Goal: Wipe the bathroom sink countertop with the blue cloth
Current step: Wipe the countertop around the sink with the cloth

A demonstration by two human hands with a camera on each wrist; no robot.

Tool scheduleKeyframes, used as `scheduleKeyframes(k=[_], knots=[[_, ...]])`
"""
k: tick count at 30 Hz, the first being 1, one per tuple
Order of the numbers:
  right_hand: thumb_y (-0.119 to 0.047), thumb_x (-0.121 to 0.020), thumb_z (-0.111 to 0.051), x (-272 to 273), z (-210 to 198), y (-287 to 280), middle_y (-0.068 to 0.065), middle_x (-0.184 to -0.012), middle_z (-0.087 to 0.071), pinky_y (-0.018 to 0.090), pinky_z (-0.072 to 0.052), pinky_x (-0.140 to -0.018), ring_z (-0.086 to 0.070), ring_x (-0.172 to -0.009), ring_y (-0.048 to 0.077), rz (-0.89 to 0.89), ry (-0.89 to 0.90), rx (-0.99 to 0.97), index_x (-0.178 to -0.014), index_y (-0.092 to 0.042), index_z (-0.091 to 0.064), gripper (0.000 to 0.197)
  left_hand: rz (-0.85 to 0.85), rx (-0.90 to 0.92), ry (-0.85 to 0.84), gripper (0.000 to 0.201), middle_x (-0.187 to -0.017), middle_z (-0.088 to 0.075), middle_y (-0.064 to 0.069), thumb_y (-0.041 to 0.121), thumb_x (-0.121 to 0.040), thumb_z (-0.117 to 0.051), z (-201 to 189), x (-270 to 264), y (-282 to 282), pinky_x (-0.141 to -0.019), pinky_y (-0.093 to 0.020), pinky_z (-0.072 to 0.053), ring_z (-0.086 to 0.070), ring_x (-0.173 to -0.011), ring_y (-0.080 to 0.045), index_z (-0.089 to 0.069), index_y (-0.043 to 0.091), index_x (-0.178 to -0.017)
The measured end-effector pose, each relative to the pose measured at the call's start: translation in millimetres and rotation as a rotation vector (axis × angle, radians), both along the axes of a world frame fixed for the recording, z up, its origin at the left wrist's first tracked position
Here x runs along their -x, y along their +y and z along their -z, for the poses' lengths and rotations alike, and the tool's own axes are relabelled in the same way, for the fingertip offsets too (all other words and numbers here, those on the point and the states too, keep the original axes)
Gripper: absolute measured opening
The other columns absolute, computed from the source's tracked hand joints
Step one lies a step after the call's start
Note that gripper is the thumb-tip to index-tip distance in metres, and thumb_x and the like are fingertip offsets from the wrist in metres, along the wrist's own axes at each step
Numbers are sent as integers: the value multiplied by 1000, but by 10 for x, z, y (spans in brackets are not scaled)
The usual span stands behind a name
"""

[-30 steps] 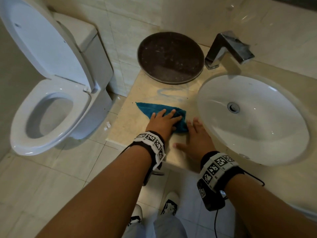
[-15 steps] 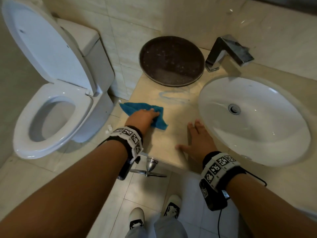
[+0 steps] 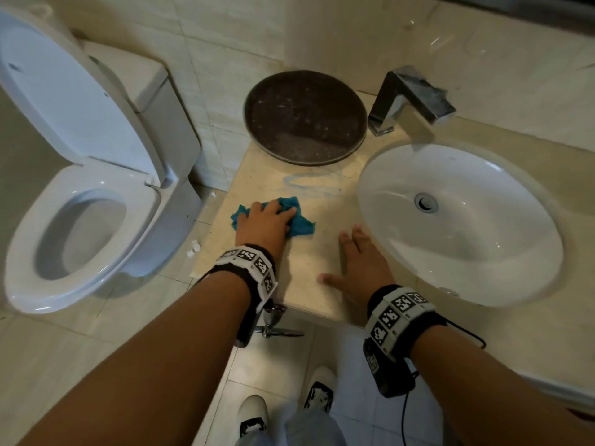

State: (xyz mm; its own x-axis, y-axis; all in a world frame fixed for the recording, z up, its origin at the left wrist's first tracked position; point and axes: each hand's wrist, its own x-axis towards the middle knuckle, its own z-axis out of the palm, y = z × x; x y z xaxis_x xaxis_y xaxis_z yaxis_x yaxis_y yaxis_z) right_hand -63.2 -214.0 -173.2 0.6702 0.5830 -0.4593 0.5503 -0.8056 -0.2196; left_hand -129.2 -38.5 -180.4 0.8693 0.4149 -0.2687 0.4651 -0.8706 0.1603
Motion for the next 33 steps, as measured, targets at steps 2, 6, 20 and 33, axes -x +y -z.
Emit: scheduleKeyframes(k=[2,6,20,33], knots=[[-62,-78,-55,1,-3,-1,7,-157,11,32,-3,-119,6,-146,20,-4,5,8,-149,-18,1,100,44,-36,27,45,-142,-39,1,24,-98,-38,-51,-13,38,-103,-48,-28,-33,-128,-29,-34,36,-141],[-63,-78,-54,3,16,-5,7,-157,10,33,-4,-119,5,-146,20,1,3,1,-149,-19,1,100,152,104,-24,46,-149,-31,11,25,-93,-46,-65,21,-94,-111,-51,-18,-25,-136,-22,-42,40,-136],[-56,-78,-59,3,61,-4,6,-158,-2,33,-9,-120,-2,-146,19,1,-35,-95,-149,-17,-8,95,255,180,-64,55,-142,-42,-4,14,-94,-48,17,-260,-508,-100,-39,-43,-45,-126,-27,-32,26,-145],[-65,-78,-54,-26,41,-14,7,-157,12,34,-4,-120,7,-145,20,-18,5,-4,-149,-18,2,102,25,247,-104,57,-157,-15,-6,18,-97,-44,30,-70,-61,-115,-35,-22,-16,-144,-25,-20,19,-149]])
